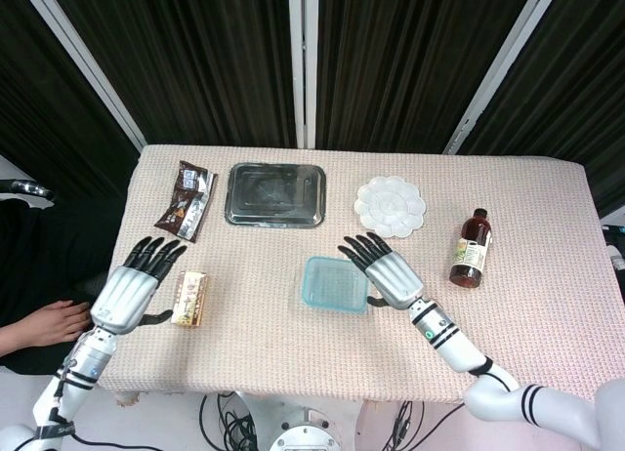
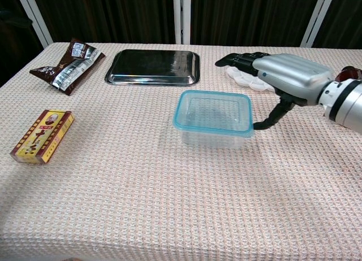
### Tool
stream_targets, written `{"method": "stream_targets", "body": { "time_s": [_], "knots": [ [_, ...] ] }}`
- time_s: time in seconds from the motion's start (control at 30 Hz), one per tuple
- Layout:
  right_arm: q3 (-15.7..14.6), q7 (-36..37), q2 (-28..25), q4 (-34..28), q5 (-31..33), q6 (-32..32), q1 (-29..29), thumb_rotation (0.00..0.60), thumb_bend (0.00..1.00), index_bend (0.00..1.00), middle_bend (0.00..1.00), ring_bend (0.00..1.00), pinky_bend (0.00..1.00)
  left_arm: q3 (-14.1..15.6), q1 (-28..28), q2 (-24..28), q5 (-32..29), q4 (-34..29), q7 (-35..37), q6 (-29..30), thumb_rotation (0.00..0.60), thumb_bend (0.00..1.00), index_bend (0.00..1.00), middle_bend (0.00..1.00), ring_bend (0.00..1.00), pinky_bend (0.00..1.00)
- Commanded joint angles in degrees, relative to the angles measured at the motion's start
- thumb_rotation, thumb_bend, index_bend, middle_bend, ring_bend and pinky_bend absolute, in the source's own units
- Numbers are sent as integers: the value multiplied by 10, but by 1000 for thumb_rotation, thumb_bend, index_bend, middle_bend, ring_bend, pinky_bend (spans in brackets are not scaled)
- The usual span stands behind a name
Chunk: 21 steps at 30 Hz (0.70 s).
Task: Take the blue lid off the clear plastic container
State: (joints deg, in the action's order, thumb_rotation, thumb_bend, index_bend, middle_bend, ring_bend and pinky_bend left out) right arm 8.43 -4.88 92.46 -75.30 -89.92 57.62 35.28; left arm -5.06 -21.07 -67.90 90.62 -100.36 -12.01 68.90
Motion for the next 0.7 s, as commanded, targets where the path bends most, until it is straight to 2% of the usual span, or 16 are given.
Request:
{"method": "stream_targets", "body": {
  "time_s": [0.03, 0.13, 0.23, 0.43, 0.57, 0.7],
  "knots": [
    [2, 1, 16, 12, 1, -5, 13, 600, 26, 0, 0, 0, 0, -7, -32, -9, -5, -13, -10, -39, 600, 0, 51, 46, 0, 52],
    [4, -6, 22, 17, 4, -9, 24, 600, 26, 0, 0, 0, 0, -16, -60, -17, -20, -21, -17, -75, 600, 0, 51, 46, 0, 52],
    [0, -14, 4, 1, 8, -8, 23, 600, 26, 0, 0, 0, 0, -31, -91, -27, -38, -25, -15, -109, 600, 0, 45, 46, 0, 52],
    [-12, -18, -101, -77, 17, 52, -26, 600, 26, 0, 2, 0, 0, -64, -174, -63, -77, -12, -5, -199, 600, 0, 18, 42, 0, 52],
    [-16, -31, -177, -135, 21, 111, -70, 600, 26, 0, 26, 0, 0, -86, -242, -97, -138, 12, -14, -280, 600, 0, 5, 29, 0, 52],
    [-22, -13, -222, -171, 9, 150, -96, 600, 26, 0, 38, 0, 0, -95, -297, -136, -206, 38, -38, -330, 600, 0, 0, 19, 0, 52]
  ]
}}
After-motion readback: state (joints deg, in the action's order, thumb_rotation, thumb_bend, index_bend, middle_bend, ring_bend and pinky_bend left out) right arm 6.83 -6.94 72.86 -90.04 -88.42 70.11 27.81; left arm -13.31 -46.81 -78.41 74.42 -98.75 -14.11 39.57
